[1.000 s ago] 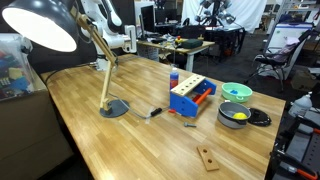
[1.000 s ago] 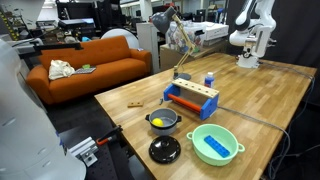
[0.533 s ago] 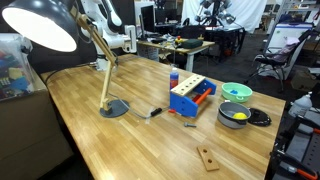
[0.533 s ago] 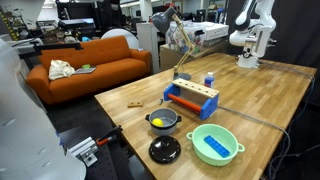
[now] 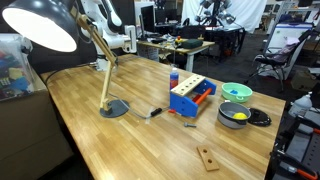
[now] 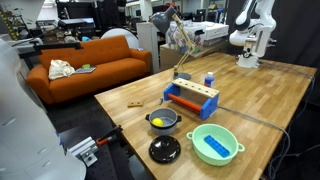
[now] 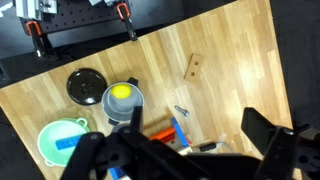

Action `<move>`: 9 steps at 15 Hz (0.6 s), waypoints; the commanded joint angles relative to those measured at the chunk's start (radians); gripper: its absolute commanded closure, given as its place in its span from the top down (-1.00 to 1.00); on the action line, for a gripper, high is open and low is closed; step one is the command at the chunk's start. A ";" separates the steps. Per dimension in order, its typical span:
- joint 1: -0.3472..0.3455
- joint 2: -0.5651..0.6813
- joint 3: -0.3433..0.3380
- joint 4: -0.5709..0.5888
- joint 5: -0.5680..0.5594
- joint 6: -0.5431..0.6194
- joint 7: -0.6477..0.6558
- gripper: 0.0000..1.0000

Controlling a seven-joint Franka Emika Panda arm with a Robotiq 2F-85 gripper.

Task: Turn off the lamp

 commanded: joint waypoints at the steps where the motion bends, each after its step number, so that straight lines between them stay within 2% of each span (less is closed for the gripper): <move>1: 0.001 0.164 0.044 0.121 0.020 0.052 -0.005 1.00; 4: 0.009 0.319 0.070 0.234 -0.005 0.112 0.004 1.00; 5: 0.016 0.238 0.059 0.159 -0.001 0.123 0.004 1.00; 7: 0.021 0.315 0.059 0.214 -0.003 0.129 0.004 1.00; 9: 0.022 0.329 0.058 0.228 -0.003 0.127 0.004 1.00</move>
